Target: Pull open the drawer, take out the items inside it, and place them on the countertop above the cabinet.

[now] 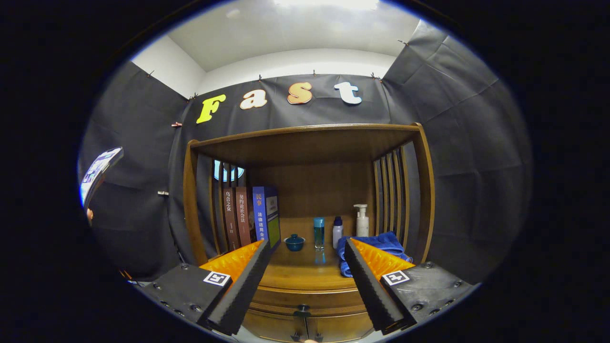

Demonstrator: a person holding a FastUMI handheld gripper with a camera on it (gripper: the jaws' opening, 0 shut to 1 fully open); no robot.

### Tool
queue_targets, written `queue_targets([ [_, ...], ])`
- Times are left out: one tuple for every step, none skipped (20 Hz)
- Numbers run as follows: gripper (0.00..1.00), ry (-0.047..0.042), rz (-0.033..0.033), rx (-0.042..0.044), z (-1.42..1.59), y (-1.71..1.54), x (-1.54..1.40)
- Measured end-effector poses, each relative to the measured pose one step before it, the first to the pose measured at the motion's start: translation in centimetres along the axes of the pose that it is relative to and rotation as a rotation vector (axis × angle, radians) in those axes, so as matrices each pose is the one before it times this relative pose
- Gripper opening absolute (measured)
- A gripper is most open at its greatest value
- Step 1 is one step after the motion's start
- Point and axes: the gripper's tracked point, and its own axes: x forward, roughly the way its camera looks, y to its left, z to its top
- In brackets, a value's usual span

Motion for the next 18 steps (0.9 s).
queue_targets([
  [1.00,-0.00187,-0.00178,-0.00458,0.087,-0.074,-0.016],
  [1.00,-0.00386,-0.00188,-0.00639,0.102,-0.002,-0.054],
  [1.00,-0.00547,-0.00162,-0.00308,0.172,-0.003,-0.075],
  [1.00,-0.00636,0.00036,-0.00043,0.174,-0.016,0.016],
  [1.00,-0.00459,-0.00094,-0.00021,0.110,-0.047,-0.052],
  [1.00,-0.00008,-0.00294,-0.00054,-0.047,-0.123,0.070],
  [1.00,0.00323,-0.00144,0.00068,-0.131,-0.021,0.108],
  [1.00,0.00423,0.00134,0.00317,-0.144,0.072,-0.033],
  [1.00,0.00491,0.00669,0.00588,-0.178,0.253,0.029],
  [1.00,0.00751,0.01034,0.00968,-0.545,0.391,-0.009],
  [1.00,0.01328,0.00977,0.01657,-0.812,0.315,0.062],
  [1.00,0.02065,0.00546,0.01923,-1.185,0.179,0.149],
  [1.00,0.02397,-0.00019,0.01888,-1.525,0.060,0.028],
  [1.00,0.02220,-0.00672,0.01828,-1.689,-0.043,0.241],
  [1.00,0.02071,0.00001,0.02065,-1.544,-0.059,0.188],
  [0.99,0.01611,0.00312,0.02121,-1.316,0.194,0.433],
  [0.98,0.01312,-0.00067,0.01279,-0.777,-0.035,0.371],
  [0.99,0.00518,-0.00303,0.00927,-0.756,-0.079,0.660],
])
